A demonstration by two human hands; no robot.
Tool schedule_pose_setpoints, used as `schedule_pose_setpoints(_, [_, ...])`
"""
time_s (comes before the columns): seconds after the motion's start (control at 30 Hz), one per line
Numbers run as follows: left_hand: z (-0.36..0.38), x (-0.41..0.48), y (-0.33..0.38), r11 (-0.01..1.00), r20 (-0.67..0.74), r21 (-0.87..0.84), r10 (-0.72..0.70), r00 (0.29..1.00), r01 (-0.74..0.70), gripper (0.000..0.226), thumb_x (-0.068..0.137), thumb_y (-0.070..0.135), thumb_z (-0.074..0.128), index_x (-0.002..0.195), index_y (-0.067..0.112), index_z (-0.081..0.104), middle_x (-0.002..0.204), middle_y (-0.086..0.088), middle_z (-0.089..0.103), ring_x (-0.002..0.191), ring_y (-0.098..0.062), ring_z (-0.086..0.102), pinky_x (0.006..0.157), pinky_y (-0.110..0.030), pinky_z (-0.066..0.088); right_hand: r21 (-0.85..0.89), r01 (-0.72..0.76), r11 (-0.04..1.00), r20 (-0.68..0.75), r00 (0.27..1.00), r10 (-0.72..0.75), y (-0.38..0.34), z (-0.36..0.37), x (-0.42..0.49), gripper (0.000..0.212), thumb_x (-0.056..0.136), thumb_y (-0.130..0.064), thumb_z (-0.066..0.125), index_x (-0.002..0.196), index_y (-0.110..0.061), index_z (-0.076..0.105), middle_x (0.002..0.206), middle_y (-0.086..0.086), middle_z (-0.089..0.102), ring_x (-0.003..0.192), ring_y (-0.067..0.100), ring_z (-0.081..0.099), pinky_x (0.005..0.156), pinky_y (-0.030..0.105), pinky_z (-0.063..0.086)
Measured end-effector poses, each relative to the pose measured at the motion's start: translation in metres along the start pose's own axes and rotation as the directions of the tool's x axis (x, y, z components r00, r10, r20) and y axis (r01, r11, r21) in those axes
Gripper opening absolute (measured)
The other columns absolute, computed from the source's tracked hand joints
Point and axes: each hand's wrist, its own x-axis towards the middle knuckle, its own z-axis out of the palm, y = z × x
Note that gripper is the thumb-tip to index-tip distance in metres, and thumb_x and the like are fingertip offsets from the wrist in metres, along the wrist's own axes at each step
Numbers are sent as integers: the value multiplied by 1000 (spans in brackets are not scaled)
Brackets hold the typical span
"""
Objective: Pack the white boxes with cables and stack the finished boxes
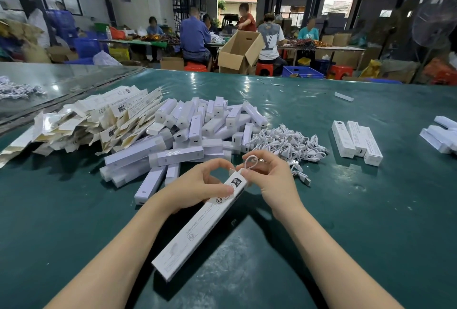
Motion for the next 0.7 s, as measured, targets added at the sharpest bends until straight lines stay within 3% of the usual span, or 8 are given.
schedule_pose_setpoints(0.1, [0, 0, 2, 1000, 2, -4, 5, 1000, -5, 32, 72, 26, 63, 102, 28, 53, 54, 7, 54, 50, -8, 43, 52, -14, 37, 2, 32, 999, -3, 999, -32, 1, 0, 0, 34, 77, 16, 59, 85, -17, 59, 68, 3, 65, 63, 17, 60, 64, 24, 51])
schedule_pose_setpoints(0.27, [1, -2, 2, 999, -40, -27, 22, 999, -24, 32, 71, 23, 64, 101, 25, 54, 50, 9, 49, 48, -7, 38, 49, -13, 34, 6, 34, 999, -12, 999, -33, 4, -3, 0, 32, 78, 11, 61, 84, -18, 48, 60, -5, 64, 64, 16, 59, 60, 20, 45])
schedule_pose_setpoints(0.4, [2, -1, 2, 999, -61, -42, 19, 998, -22, 32, 69, 23, 65, 100, 24, 55, 47, 9, 47, 48, -9, 34, 48, -17, 30, -50, 17, 999, -23, 1000, -19, 7, -3, 0, 24, 79, 4, 63, 82, -18, 55, 71, 4, 69, 67, 17, 61, 66, 27, 46])
schedule_pose_setpoints(0.53, [4, -1, 2, 999, -56, -47, 18, 998, -20, 34, 69, 22, 66, 101, 23, 55, 45, 9, 48, 46, -8, 36, 49, -16, 31, -79, 31, 996, -46, 998, -34, 8, -7, 1, 28, 75, 9, 65, 69, -17, 55, 63, -5, 64, 57, 9, 55, 56, 20, 44])
schedule_pose_setpoints(0.7, [4, -2, 2, 998, -79, -60, 10, 997, -14, 37, 65, 24, 69, 100, 22, 57, 49, 7, 52, 49, -12, 38, 51, -20, 34, -150, 39, 988, -41, 998, -46, 8, -7, 1, 27, 73, 6, 68, 61, -16, 59, 59, -3, 61, 54, 5, 54, 60, 22, 45])
